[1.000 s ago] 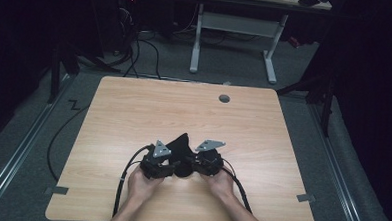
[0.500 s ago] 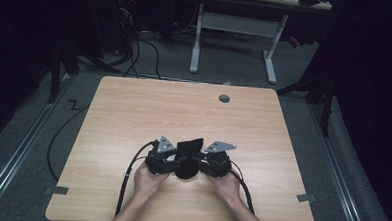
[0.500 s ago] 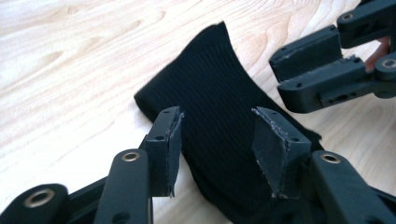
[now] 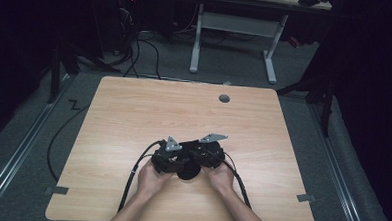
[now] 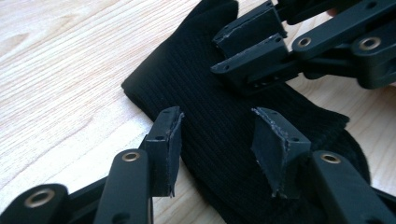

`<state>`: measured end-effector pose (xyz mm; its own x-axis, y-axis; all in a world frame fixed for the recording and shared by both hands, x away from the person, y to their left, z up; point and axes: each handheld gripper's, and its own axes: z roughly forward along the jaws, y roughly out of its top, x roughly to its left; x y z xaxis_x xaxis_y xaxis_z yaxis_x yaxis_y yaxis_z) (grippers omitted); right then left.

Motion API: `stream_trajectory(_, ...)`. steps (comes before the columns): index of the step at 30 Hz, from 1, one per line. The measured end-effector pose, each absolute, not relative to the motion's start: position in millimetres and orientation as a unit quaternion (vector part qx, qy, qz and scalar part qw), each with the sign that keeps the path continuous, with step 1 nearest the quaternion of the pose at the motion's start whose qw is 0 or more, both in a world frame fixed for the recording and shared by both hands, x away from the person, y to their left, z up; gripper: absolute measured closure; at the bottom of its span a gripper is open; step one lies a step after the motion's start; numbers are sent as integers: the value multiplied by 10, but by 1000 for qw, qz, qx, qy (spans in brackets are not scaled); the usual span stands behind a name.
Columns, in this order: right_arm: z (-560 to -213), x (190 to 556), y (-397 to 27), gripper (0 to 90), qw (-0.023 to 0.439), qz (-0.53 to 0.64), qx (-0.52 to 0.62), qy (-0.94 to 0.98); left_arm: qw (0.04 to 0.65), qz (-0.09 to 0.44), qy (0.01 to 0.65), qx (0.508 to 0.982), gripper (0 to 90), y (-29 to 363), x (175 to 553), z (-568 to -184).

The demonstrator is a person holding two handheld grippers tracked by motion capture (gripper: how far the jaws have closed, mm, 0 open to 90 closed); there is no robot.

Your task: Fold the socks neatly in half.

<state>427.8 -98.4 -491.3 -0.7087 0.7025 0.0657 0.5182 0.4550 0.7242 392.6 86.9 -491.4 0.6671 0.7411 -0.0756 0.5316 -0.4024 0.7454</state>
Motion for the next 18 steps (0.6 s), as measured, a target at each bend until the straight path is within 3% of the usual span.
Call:
stream_trajectory(5, -4875, 4316, -1091, 613, 104, 399, 371, 832, 405, 145, 401, 809, 528, 943, 4001, -4790)
stream_trajectory(10, -4751, 4239, -1187, 603, 115, 416, 368, 824, 400, 149, 426, 797, 494, 1008, 4152, -4719)
stream_trajectory(18, -4736, 4057, -1034, 598, 120, 406, 334, 842, 392, 145, 460, 783, 442, 1021, 4417, -4760)
